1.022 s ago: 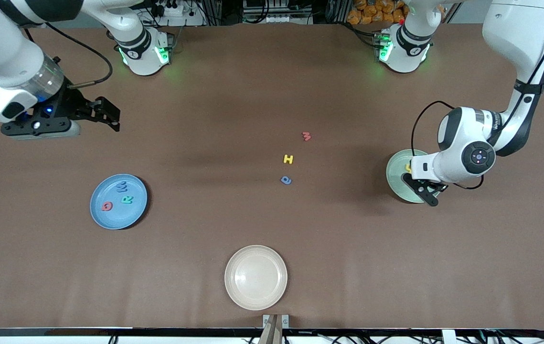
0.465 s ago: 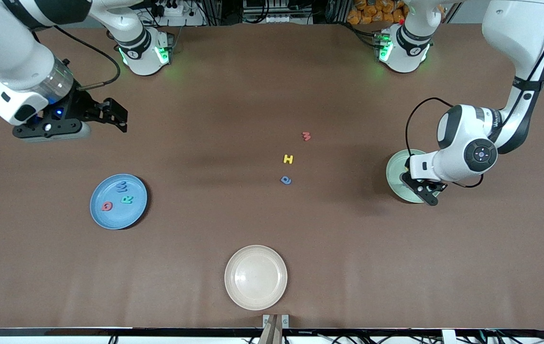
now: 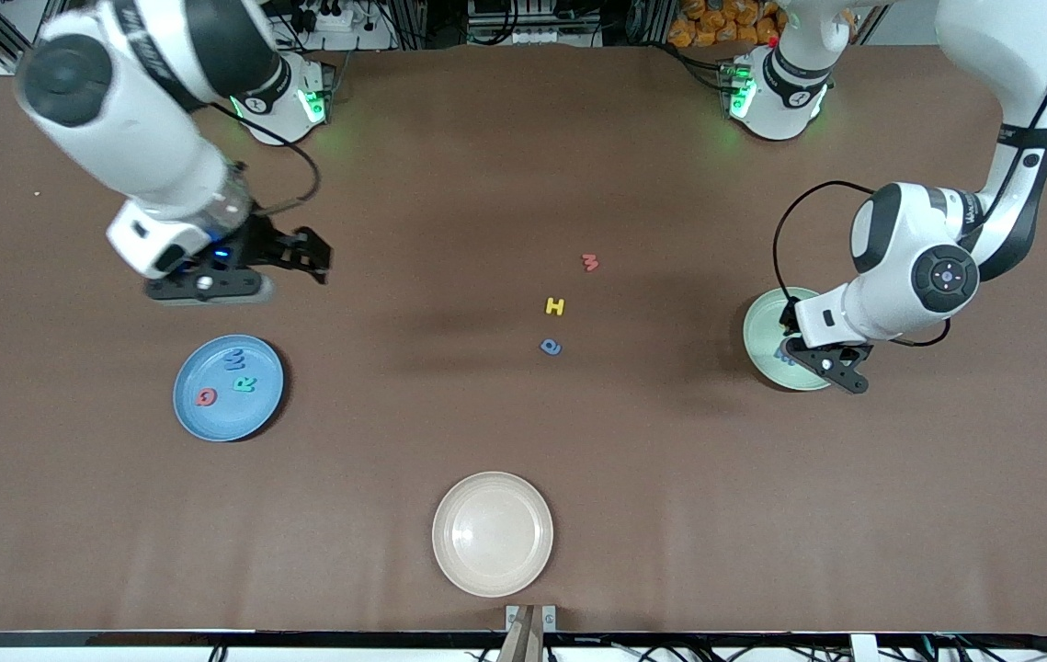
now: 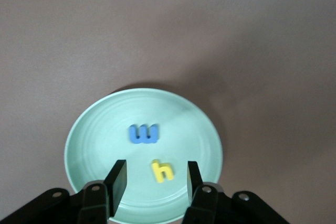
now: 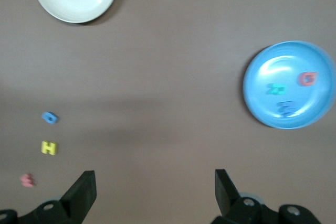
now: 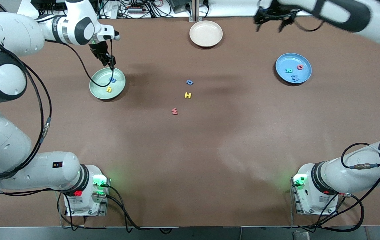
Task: Sort uppercase to blue plate, lowercase to green plate
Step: 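Reach the right gripper down to the remaining blue a and yellow H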
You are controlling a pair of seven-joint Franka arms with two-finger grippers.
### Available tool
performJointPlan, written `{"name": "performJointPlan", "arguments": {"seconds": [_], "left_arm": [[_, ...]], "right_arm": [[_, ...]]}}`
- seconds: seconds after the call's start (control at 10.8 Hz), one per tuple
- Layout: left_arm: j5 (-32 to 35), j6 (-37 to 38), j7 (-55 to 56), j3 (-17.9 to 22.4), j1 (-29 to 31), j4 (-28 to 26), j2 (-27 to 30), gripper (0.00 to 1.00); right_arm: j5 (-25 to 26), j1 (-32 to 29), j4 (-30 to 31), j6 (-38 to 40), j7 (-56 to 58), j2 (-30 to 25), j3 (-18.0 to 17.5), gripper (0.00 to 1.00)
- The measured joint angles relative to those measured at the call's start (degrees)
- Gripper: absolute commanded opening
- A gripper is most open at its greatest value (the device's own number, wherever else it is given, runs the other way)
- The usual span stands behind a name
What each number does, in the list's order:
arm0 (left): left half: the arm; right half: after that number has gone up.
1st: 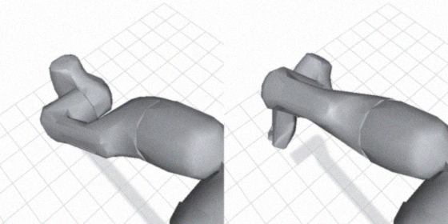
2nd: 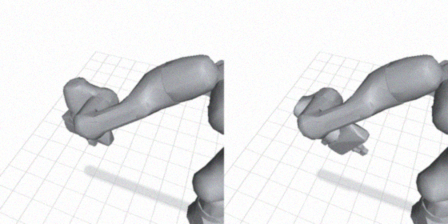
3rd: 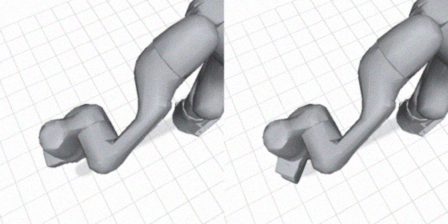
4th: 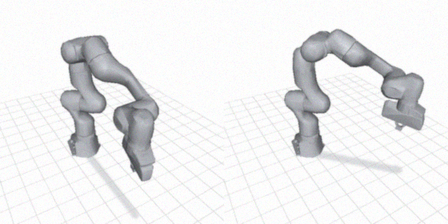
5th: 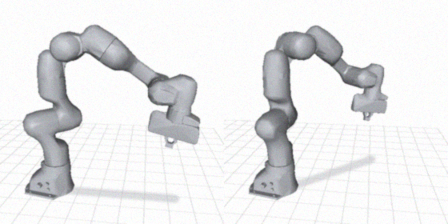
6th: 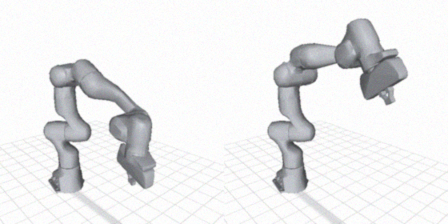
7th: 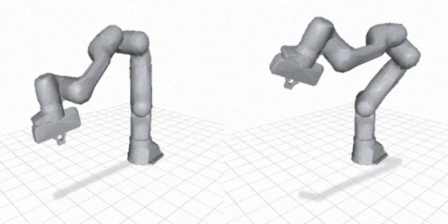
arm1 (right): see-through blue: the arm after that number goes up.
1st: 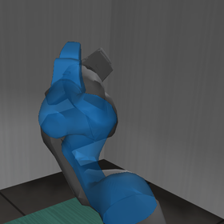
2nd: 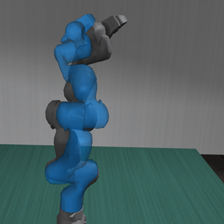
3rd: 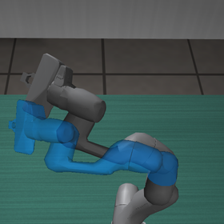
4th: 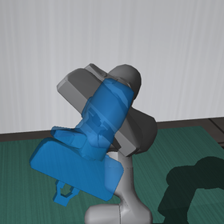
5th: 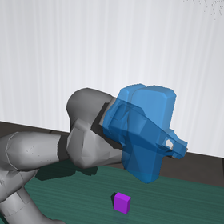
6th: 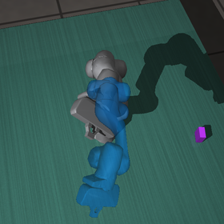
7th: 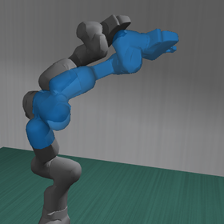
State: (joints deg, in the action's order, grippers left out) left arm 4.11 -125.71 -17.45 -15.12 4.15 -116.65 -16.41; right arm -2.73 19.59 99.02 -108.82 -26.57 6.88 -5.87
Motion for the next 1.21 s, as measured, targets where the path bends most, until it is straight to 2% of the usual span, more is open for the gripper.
{"name": "performJointPlan", "arguments": {"seconds": [0.37,0.65,0.84,1.12,1.21], "left_arm": [[0.0,0.1,15.1,-4.4,-1.4,-0.3,0.4,0.55],[-1.6,0.1,19.7,-5.0,-2.0,-0.4,0.4,0.56],[-2.2,0.0,19.7,-4.8,-1.8,-0.3,0.5,0.61],[-2.2,0.0,19.8,-4.5,-1.5,-0.2,1.9,0.62],[-2.2,0.0,19.8,-4.5,-1.5,-0.2,2.6,0.74]], "right_arm": [[2.5,12.0,0.3,-13.1,-17.4,10.1,-0.2,1.0],[6.7,19.6,-0.6,-19.1,-28.0,18.2,-0.2,1.0],[7.9,23.2,-5.0,-20.1,-33.4,23.8,-0.2,1.0],[10.1,26.2,-11.4,-20.1,-36.4,30.8,-0.1,0.95],[11.4,26.9,-12.8,-20.2,-37.0,32.7,0.0,0.93]]}}
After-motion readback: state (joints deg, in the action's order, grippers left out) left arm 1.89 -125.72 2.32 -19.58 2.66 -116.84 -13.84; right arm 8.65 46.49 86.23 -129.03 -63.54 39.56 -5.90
